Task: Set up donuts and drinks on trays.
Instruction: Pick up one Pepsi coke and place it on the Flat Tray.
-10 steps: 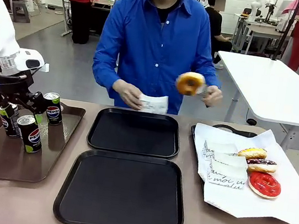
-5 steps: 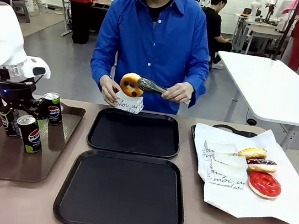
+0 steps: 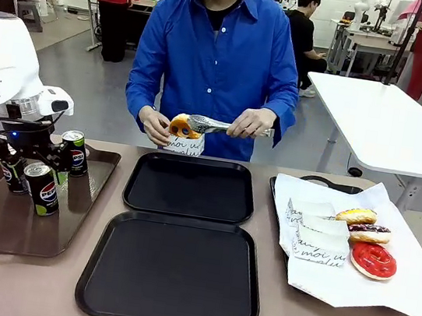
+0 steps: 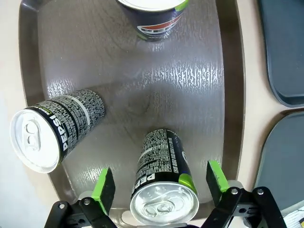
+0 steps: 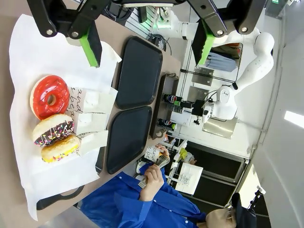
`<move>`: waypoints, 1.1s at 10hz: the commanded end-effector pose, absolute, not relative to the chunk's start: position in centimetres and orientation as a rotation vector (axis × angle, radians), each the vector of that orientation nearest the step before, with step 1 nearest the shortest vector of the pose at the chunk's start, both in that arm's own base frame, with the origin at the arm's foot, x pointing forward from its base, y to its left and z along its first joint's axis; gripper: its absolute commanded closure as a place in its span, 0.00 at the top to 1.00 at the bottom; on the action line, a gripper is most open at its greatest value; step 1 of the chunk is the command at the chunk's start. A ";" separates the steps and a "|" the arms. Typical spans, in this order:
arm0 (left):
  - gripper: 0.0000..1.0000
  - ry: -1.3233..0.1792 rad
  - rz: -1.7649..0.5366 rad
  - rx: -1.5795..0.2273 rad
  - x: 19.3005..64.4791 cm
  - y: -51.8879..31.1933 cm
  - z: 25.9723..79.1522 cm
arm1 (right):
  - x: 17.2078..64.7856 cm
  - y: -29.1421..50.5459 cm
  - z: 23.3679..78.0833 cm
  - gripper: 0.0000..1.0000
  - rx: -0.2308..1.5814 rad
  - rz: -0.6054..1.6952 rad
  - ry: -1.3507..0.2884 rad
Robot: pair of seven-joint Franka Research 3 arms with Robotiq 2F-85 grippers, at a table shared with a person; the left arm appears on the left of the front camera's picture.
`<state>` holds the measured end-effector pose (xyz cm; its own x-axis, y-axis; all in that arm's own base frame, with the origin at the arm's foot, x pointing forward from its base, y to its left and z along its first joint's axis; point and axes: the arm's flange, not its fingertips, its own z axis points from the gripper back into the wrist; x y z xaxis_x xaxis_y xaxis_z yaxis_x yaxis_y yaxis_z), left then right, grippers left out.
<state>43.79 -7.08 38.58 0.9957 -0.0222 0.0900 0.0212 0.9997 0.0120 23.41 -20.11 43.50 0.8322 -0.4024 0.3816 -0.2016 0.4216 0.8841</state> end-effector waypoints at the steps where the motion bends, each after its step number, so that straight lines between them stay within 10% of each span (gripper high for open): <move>1: 1.00 -0.094 -0.019 0.008 43.8 -7.1 38.6 | 23.4 -20.3 43.4 1.00 1.162 -0.127 -0.625; 11: 0.05 -0.046 -0.001 0.038 42.1 -7.0 42.1 | 23.4 -20.3 43.4 1.00 1.162 -0.127 -0.625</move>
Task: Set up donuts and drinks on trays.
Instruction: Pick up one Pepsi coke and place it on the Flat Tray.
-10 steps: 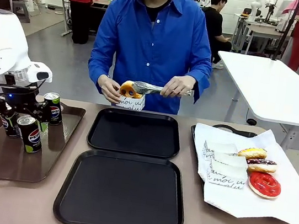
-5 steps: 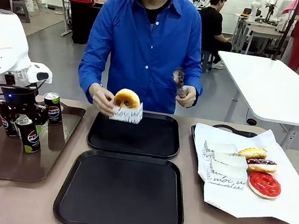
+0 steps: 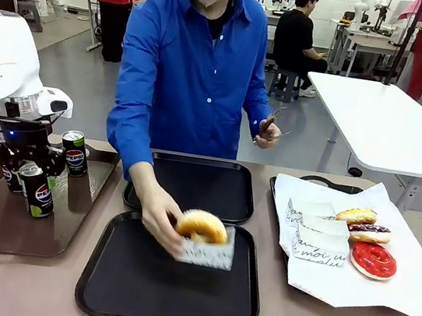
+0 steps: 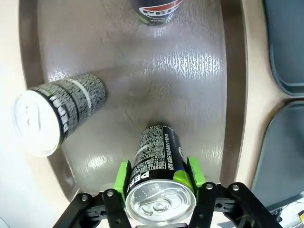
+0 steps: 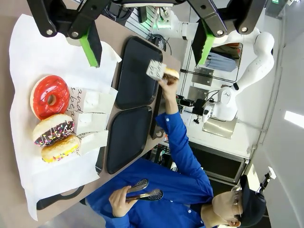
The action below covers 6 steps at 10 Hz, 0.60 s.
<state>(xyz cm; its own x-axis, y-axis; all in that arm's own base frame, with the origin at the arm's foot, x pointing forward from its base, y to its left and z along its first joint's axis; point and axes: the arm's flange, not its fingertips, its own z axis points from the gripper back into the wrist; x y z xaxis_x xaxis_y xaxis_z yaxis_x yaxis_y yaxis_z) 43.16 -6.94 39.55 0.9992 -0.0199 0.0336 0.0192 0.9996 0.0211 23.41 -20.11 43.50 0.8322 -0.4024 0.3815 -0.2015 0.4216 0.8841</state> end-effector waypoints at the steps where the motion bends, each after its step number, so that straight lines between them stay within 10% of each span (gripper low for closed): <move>1: 0.05 -0.095 -0.011 0.037 40.4 -7.0 44.7 | 23.4 -20.3 43.4 1.00 1.162 -0.127 -0.625; 6: 0.05 -0.200 -0.081 0.023 33.5 -7.2 51.1 | 23.4 -20.3 43.4 1.00 1.162 -0.127 -0.625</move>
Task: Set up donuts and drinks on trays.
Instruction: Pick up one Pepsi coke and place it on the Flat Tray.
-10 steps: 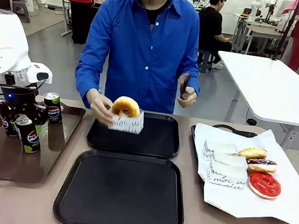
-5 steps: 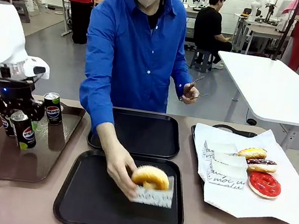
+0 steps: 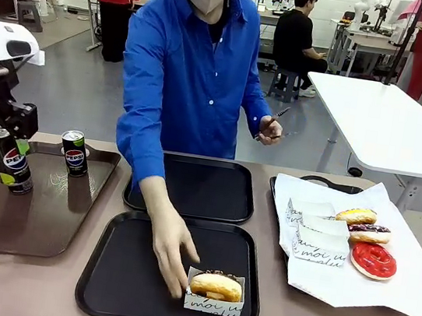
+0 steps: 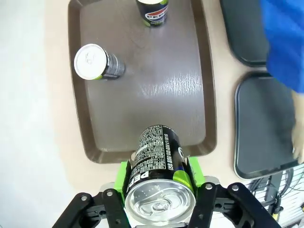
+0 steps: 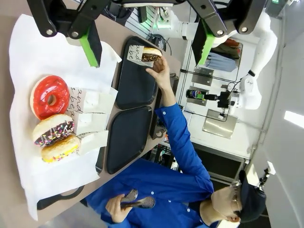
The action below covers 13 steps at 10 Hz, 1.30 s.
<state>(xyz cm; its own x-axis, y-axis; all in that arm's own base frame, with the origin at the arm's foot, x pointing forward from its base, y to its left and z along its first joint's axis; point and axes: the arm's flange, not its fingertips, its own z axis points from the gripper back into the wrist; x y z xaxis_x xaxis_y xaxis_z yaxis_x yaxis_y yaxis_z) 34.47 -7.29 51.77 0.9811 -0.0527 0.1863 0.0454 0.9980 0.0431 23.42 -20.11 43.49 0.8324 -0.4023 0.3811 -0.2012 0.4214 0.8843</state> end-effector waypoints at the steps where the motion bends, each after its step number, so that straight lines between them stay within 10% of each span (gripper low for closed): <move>1: 0.05 -0.194 -0.052 0.016 33.3 -7.0 51.2 | 23.4 -20.3 43.4 1.00 1.162 -0.127 -0.625; 12: 0.05 -0.195 -0.050 0.038 33.6 -7.3 51.9 | 23.4 -20.3 43.4 1.00 1.162 -0.127 -0.625; 13: 0.59 -0.191 -0.048 0.038 33.4 -7.1 51.5 | 23.4 -20.3 43.4 1.00 1.162 -0.127 -0.625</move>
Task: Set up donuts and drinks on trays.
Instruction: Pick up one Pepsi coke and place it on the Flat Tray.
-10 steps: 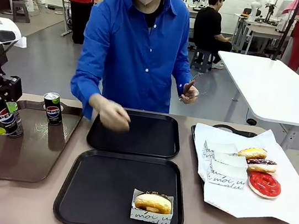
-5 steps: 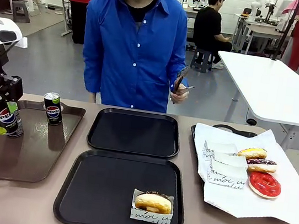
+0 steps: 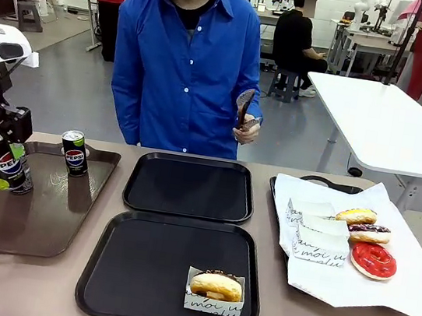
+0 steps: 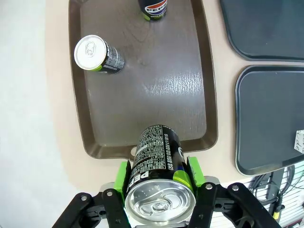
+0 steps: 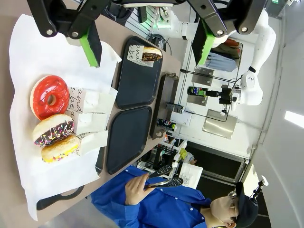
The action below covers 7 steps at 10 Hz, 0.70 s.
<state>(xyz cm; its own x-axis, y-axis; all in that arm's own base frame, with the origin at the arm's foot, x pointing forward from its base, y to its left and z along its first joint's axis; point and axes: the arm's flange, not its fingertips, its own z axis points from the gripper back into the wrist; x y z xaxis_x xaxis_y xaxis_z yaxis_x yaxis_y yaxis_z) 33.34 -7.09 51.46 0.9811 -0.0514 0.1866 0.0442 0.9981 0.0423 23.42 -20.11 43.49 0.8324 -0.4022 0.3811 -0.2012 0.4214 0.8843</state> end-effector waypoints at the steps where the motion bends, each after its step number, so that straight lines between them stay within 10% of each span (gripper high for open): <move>1: 0.59 -0.204 -0.105 0.047 33.6 -8.8 51.7 | 23.4 -20.3 43.4 1.00 1.162 -0.127 -0.625; 7: 0.59 -0.209 -0.375 0.110 35.0 -21.6 52.7 | 23.4 -20.3 43.4 1.00 1.162 -0.127 -0.625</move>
